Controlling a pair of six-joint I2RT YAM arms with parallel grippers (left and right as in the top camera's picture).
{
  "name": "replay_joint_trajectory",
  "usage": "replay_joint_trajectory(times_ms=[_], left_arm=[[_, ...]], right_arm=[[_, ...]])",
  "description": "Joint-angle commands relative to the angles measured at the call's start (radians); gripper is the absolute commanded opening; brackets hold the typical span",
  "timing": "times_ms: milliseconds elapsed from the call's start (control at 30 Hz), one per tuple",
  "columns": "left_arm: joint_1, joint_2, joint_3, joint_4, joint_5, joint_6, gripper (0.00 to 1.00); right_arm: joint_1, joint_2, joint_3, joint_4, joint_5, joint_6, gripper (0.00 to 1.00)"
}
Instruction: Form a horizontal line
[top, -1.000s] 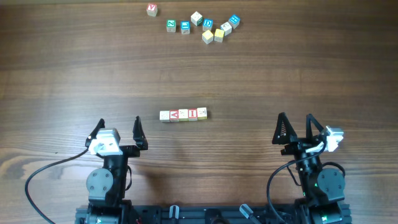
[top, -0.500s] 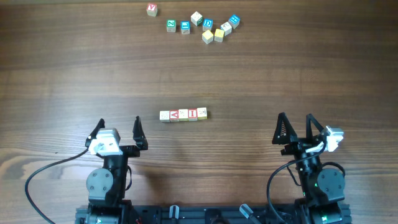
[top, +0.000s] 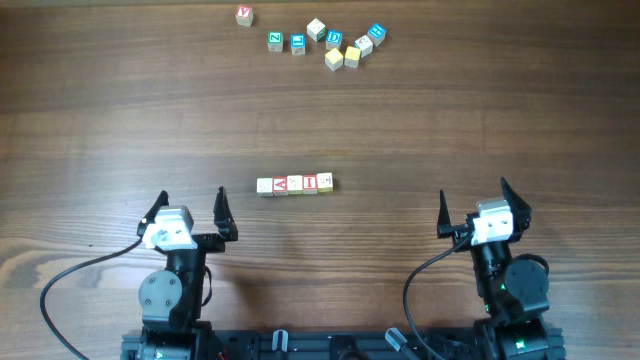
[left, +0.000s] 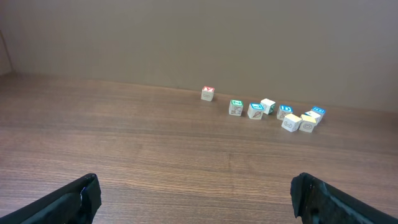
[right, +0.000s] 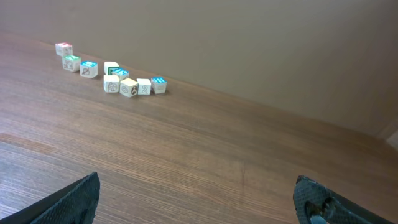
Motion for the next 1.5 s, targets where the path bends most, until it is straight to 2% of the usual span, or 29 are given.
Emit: replay_joint_trajectory(times_ms=[0, 333, 567, 1100, 1167, 1300, 1467], left_arm=[[0.0, -0.006, -0.003, 0.0, -0.016, 0.016, 1.0], [0.0, -0.006, -0.003, -0.001, -0.016, 0.016, 1.0], [0.0, -0.006, -0.003, -0.001, -0.016, 0.016, 1.0], [0.0, -0.006, -0.003, -0.001, -0.016, 0.016, 1.0], [0.0, -0.006, -0.003, -0.001, -0.016, 0.016, 1.0], [0.0, -0.006, -0.003, 0.0, -0.016, 0.016, 1.0], [0.0, -0.006, -0.003, -0.001, -0.016, 0.016, 1.0]], right_arm=[[-0.005, 0.004, -0.001, 0.005, -0.004, -0.03, 1.0], [-0.005, 0.004, -0.001, 0.005, -0.004, -0.029, 1.0], [-0.005, -0.111, -0.001, 0.007, -0.005, -0.03, 1.0], [-0.005, -0.108, -0.001, 0.005, -0.011, -0.025, 1.0], [-0.005, -0.107, -0.001, 0.005, -0.012, -0.003, 1.0], [-0.005, -0.106, -0.001, 0.005, -0.012, 0.147, 1.0], [-0.005, -0.105, -0.001, 0.005, -0.012, 0.146, 1.0]])
